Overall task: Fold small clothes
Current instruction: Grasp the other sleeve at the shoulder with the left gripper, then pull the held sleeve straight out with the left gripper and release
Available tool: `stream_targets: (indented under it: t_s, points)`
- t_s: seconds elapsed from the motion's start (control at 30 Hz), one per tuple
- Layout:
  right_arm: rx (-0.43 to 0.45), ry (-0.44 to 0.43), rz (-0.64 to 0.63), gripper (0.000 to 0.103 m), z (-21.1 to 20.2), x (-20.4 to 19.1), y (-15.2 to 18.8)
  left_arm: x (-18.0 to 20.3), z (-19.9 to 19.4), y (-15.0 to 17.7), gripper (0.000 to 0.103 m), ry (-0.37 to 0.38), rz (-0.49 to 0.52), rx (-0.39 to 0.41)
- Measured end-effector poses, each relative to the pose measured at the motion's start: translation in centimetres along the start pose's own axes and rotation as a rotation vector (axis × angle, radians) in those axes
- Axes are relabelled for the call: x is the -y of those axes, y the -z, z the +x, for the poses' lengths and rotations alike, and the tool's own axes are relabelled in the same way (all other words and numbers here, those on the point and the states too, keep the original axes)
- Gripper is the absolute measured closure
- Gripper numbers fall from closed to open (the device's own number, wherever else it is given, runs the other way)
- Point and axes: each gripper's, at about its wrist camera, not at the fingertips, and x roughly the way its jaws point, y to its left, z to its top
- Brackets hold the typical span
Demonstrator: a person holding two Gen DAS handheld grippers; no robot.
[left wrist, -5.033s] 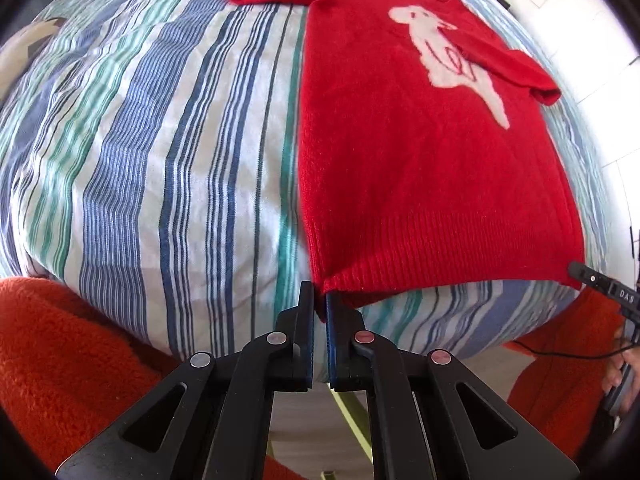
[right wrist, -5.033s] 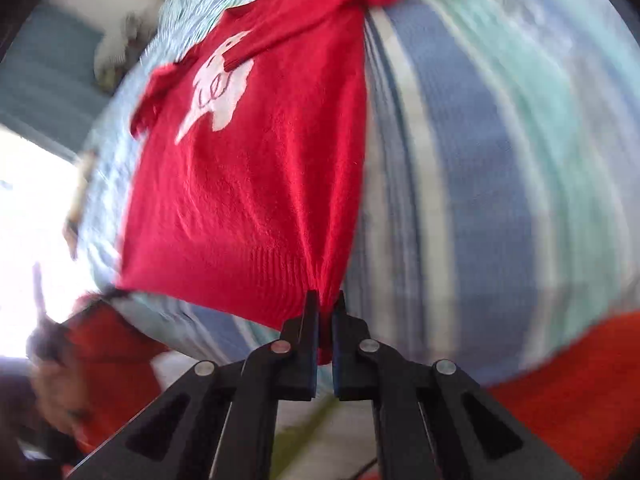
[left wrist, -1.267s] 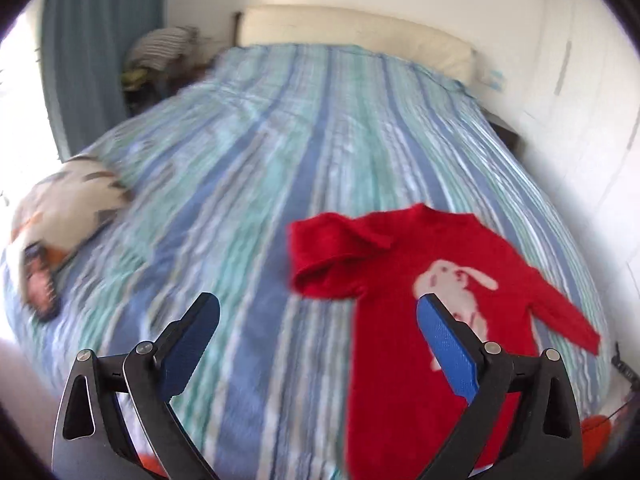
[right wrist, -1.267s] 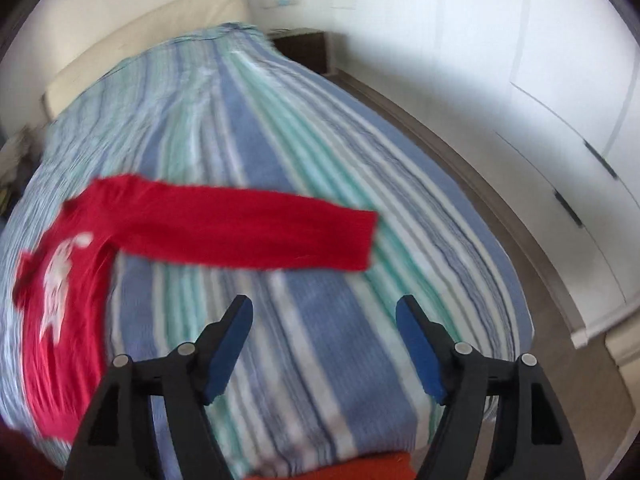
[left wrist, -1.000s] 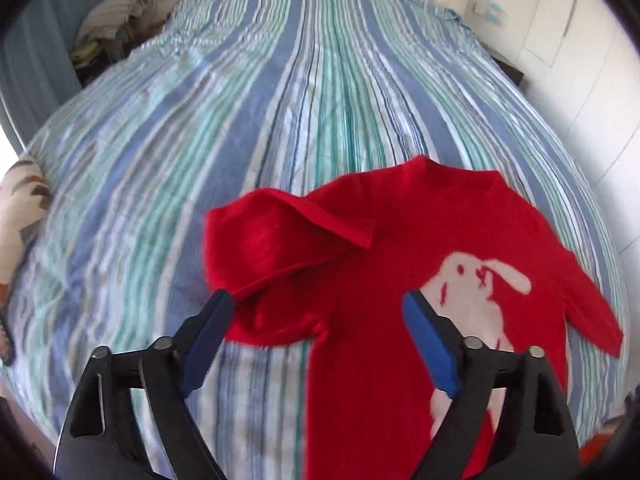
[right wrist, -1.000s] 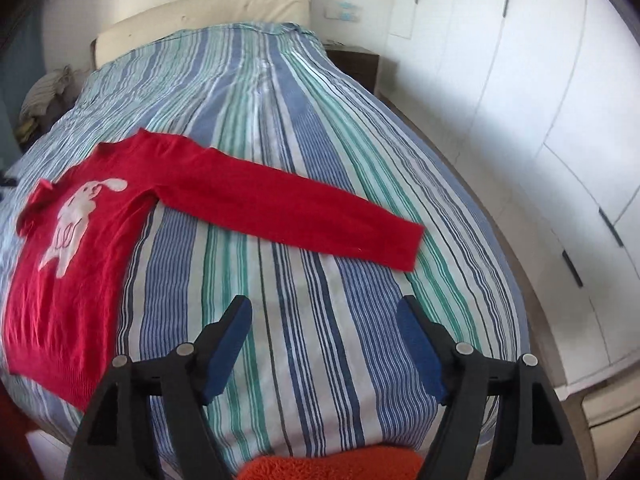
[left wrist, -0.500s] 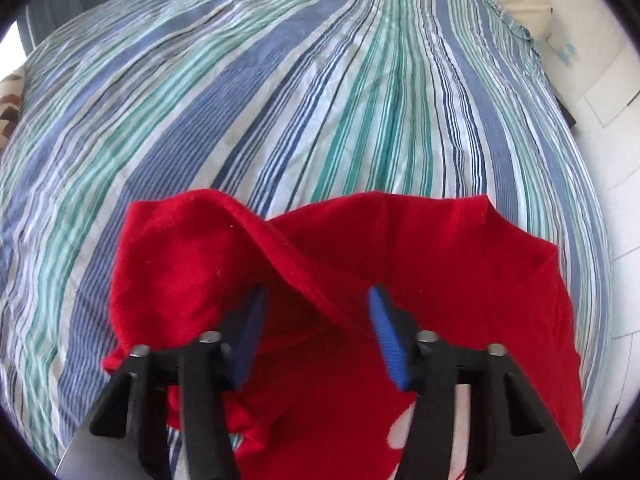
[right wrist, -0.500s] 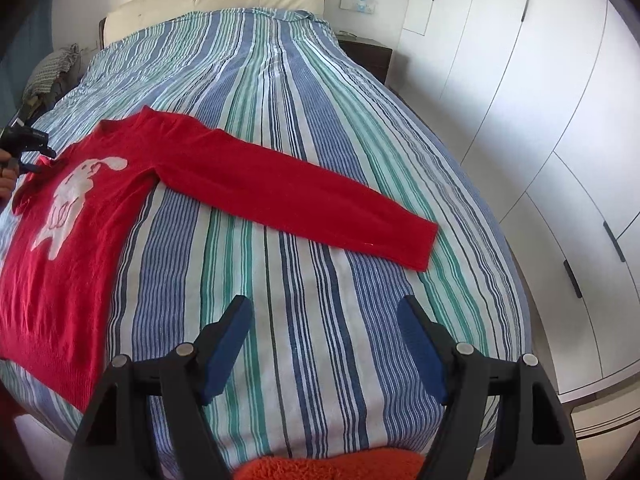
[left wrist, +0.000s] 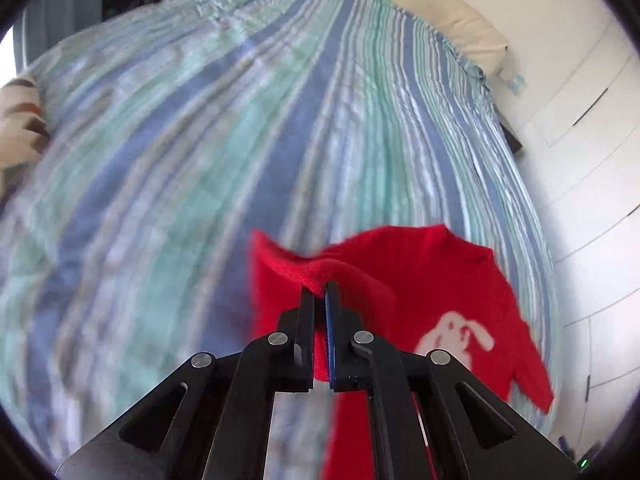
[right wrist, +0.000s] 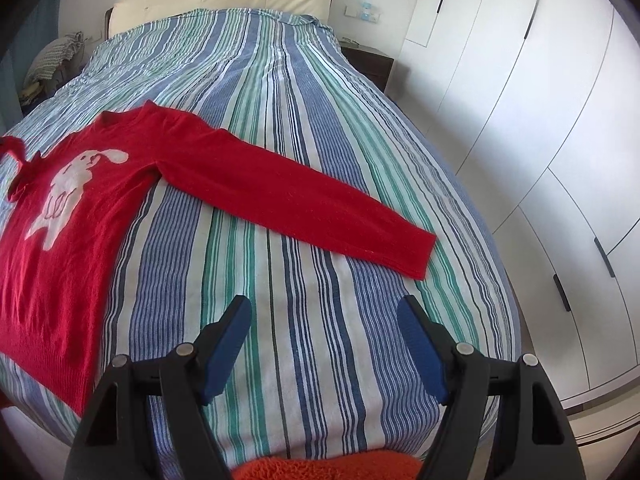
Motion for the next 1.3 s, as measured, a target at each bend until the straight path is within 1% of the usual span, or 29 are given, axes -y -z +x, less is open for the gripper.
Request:
stream_targets:
  t_s: [0.07,0.1,0.13,0.17,0.2,0.23,0.27,0.3,0.33,0.4,0.5,0.6,0.67,0.7,0.73,0.77,0.8,0.83,0.87,0.93,0.97,1.0,1.03,1.07,1.13,1.3]
  points:
    - [-0.006,-0.001,-0.004,0.028,0.2,-0.1,0.0,-4.6,-1.9,-0.7,0.096,-0.085,-0.022,0.003]
    - [-0.011,0.000,-0.006,0.028,0.3,-0.2,0.0,-6.7,-2.1,-0.9,0.092,-0.133,-0.046,0.001]
    - [-0.016,0.000,-0.007,0.028,0.4,-0.2,0.0,-9.4,-1.9,-1.1,0.074,-0.183,-0.085,-0.016]
    - [-0.018,0.000,-0.008,0.028,0.4,-0.3,0.0,-11.9,-1.6,-1.1,0.053,-0.234,-0.131,-0.027]
    - [-0.020,0.001,-0.009,0.028,0.4,-0.3,0.0,-14.4,-1.3,-0.7,0.046,-0.297,-0.191,-0.025]
    - [-0.021,0.002,-0.012,0.028,0.4,-0.4,0.0,-16.7,-0.9,-0.1,0.046,-0.355,-0.254,-0.021]
    - [-0.021,0.004,-0.015,0.028,0.4,-0.5,0.1,-18.5,-0.7,0.8,0.046,-0.367,-0.309,-0.024]
    - [-0.021,0.010,-0.020,0.028,0.3,-0.6,0.1,-20.0,-0.4,1.8,0.046,-0.344,-0.364,-0.027]
    - [-0.021,0.016,-0.025,0.028,0.3,-0.8,0.1,-21.3,-0.1,3.0,0.046,-0.295,-0.427,-0.021]
    - [-0.022,0.034,-0.047,0.028,0.2,-1.2,0.2,-22.4,0.7,4.7,0.046,-0.227,-0.488,-0.017]
    - [-0.034,0.061,-0.100,0.028,0.6,-2.3,0.1,-22.4,2.0,5.9,0.046,-0.194,-0.497,-0.016]
    - [-0.055,0.070,-0.147,0.028,1.2,-3.1,0.2,-21.8,2.9,5.4,0.039,-0.171,-0.472,0.007]
    - [-0.061,0.078,-0.166,0.028,1.4,-3.5,0.2,-21.4,3.9,4.7,0.037,-0.156,-0.460,0.011]
    - [-0.062,0.085,-0.172,0.028,1.5,-3.6,0.3,-21.4,4.6,4.7,0.037,-0.141,-0.458,-0.004]
    - [-0.063,0.090,-0.172,0.028,1.5,-3.6,0.3,-21.4,5.4,4.7,0.039,-0.129,-0.459,-0.021]
    - [-0.066,0.094,-0.171,0.028,1.5,-3.6,0.2,-21.1,6.3,4.6,0.073,-0.126,-0.452,-0.036]
    - [-0.071,0.100,-0.169,0.028,1.6,-3.6,0.2,-20.5,7.2,4.4,0.098,-0.140,-0.431,-0.066]
    - [-0.074,0.102,-0.166,0.028,1.6,-3.5,0.2,-19.8,7.6,4.2,0.099,-0.179,-0.405,-0.083]
    - [-0.076,0.102,-0.163,0.028,1.7,-3.5,0.1,-19.0,7.2,3.9,0.100,-0.235,-0.370,-0.068]
    - [-0.076,0.102,-0.160,0.028,1.7,-3.4,0.1,-18.1,5.4,3.6,0.100,-0.377,-0.323,-0.013]
    - [-0.074,0.103,-0.159,0.028,1.7,-3.4,0.1,-18.3,4.9,3.6,0.100,-0.443,-0.312,-0.005]
    - [-0.070,0.104,-0.159,0.028,1.6,-3.4,0.0,-18.6,4.5,3.6,0.100,-0.544,-0.293,-0.001]
    - [-0.067,0.105,-0.160,0.028,1.6,-3.4,0.0,-19.0,4.5,3.6,0.100,-0.593,-0.277,-0.003]
    - [-0.066,0.106,-0.160,0.028,1.6,-3.4,0.0,-19.4,4.7,3.7,0.100,-0.613,-0.265,-0.020]
    - [-0.068,0.103,-0.158,0.028,1.7,-3.4,0.0,-19.9,5.2,3.9,0.100,-0.628,-0.266,-0.050]
    - [-0.055,0.087,-0.130,0.028,1.3,-2.7,0.0,-19.4,6.4,4.3,0.100,-0.711,-0.243,-0.073]
